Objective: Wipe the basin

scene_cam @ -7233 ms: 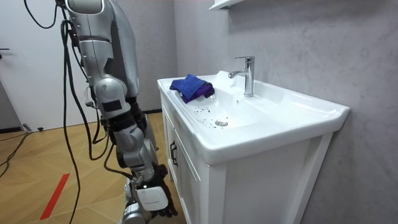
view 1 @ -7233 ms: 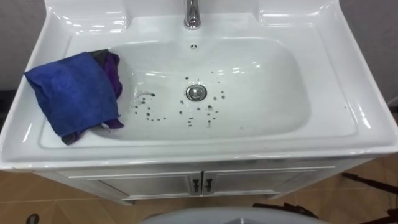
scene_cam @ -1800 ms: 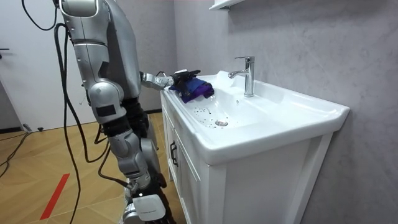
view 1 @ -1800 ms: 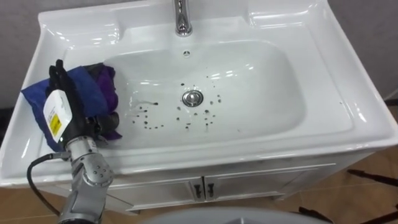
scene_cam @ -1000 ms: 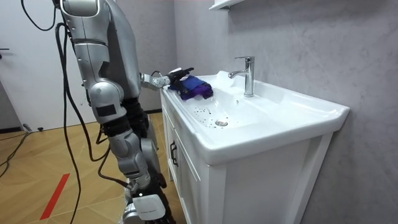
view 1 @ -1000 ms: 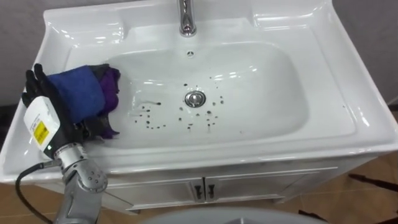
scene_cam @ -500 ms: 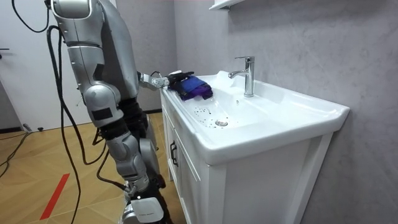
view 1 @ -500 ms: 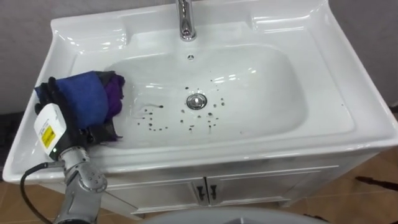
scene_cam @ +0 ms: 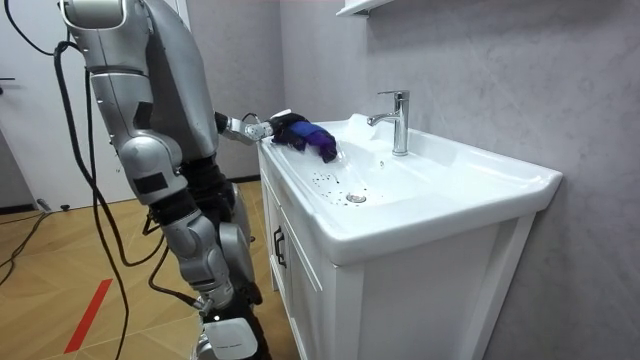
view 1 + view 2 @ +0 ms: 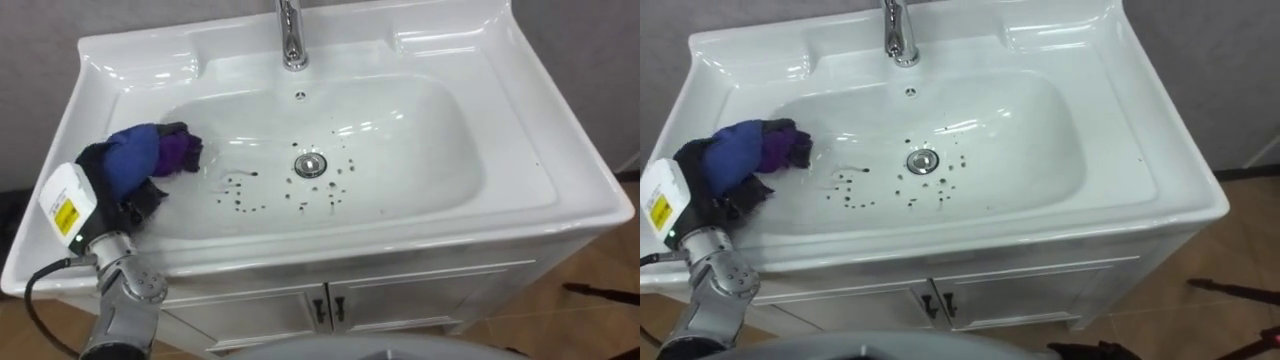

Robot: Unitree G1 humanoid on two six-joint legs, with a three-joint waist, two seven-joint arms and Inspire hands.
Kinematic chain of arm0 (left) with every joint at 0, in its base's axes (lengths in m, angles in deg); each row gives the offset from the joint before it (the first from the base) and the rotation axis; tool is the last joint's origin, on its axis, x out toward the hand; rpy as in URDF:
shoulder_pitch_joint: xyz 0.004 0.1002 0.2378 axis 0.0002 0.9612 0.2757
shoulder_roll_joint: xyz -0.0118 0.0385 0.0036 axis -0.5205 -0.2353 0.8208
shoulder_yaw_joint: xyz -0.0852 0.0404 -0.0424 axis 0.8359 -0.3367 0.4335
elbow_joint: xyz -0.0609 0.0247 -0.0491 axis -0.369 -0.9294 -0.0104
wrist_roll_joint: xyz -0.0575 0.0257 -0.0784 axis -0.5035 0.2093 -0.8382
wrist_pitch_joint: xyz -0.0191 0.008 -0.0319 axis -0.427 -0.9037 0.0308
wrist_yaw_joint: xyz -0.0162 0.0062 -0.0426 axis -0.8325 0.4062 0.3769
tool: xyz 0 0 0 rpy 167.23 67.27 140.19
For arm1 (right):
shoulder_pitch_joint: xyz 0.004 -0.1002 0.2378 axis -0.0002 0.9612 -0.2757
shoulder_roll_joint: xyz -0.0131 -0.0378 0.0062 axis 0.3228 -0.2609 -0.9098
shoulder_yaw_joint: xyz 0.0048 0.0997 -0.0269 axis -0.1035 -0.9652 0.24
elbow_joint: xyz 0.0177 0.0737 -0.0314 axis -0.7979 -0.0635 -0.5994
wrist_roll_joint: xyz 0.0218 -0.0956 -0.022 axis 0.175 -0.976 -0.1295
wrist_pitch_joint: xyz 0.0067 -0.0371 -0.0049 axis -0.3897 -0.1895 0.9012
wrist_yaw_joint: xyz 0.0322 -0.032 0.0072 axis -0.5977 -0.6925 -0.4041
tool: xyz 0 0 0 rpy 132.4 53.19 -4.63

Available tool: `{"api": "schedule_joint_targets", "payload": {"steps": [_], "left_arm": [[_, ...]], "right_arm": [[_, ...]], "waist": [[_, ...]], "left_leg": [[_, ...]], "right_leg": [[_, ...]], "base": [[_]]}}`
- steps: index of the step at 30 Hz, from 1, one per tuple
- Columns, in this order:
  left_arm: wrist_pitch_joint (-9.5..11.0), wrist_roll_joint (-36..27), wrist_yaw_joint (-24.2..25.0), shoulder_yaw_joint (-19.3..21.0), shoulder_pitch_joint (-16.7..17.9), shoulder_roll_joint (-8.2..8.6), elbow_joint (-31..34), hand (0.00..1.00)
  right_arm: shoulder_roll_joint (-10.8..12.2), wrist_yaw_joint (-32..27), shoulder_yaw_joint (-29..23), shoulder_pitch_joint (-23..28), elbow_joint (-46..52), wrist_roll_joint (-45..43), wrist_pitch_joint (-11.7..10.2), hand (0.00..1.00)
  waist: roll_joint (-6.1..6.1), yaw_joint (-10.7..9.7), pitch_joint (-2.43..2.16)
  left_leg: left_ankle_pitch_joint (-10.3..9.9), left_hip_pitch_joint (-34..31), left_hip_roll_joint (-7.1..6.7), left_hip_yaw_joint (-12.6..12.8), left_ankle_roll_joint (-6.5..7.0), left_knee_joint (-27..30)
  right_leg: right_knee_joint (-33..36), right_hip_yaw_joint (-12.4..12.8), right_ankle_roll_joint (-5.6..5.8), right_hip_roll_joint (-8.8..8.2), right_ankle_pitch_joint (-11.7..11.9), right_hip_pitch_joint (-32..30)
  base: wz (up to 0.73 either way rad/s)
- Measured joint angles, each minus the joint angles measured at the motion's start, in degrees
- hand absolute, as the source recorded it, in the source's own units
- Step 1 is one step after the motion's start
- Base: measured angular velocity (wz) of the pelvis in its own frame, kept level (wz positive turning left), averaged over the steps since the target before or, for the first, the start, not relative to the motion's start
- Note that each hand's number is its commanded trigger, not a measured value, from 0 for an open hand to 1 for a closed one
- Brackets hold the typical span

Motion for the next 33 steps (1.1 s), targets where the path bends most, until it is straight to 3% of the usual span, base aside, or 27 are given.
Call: {"api": "schedule_joint_targets", "payload": {"steps": [20, 23, 27, 28, 31, 33], "left_arm": [[0.0, -0.2, -0.8, 0.9, -1.3, 0.69, -0.6, 1.00], [-1.1, -0.3, -0.5, 0.4, -1.8, 0.80, 1.0, 1.00], [-4.7, 0.1, 3.2, 1.0, -1.8, 1.21, 6.8, 1.00], [-5.7, 0.3, 4.2, 1.3, -1.8, 1.56, 8.4, 1.00], [-7.9, 1.0, 6.4, 1.3, -1.5, 1.70, 12.4, 1.00], [-8.0, 1.0, 7.3, 1.0, -1.5, 1.70, 14.9, 1.00]], "right_arm": [[0.1, -1.4, 0.5, 0.1, 0.0, 0.9, 0.0, 0.00], [0.1, -1.7, 1.6, -0.1, 0.3, 1.2, -0.1, 0.00], [0.2, -1.4, 1.4, -0.1, 0.5, 0.6, -0.2, 0.00], [0.2, -1.4, 1.4, -0.1, 0.5, 0.7, -0.3, 0.00], [0.4, -1.2, 1.4, -0.1, 0.5, 0.3, -1.2, 0.00], [0.5, -0.7, 1.5, -0.2, 0.6, 0.3, -1.8, 0.00]], "waist": [[-0.07, 0.2, 0.02], [-0.25, 0.2, 0.03], [-0.43, 0.1, 0.05], [-0.53, 0.4, 0.28], [-0.67, 0.3, 0.37], [-0.53, 0.2, 0.58]], "left_leg": [[0.0, -0.4, -0.02, -0.3, 0.01, -0.3], [0.0, -0.6, -0.01, -0.6, 0.00, -0.2], [0.0, -2.3, -0.12, -1.8, 0.01, 0.2], [0.0, -2.4, -0.11, -1.9, 0.01, 0.3], [0.0, -3.2, -0.20, -2.3, 0.01, 0.8], [0.0, -3.6, -0.25, -2.7, 0.01, 0.8]], "right_leg": [[0.0, 0.0, 0.04, 0.04, -0.1, -0.2], [-0.1, -0.4, 0.04, 0.03, -0.1, -0.2], [-0.1, -1.6, 0.03, -0.08, 0.0, -1.1], [-0.2, -1.8, 0.01, -0.07, 0.1, -1.2], [-0.7, -2.0, 0.01, -0.18, 0.1, -1.2], [-0.9, -2.4, 0.02, -0.22, 0.2, -1.4]], "base": [[0.01], [0.07], [0.15], [0.12], [0.08], [0.10]]}}
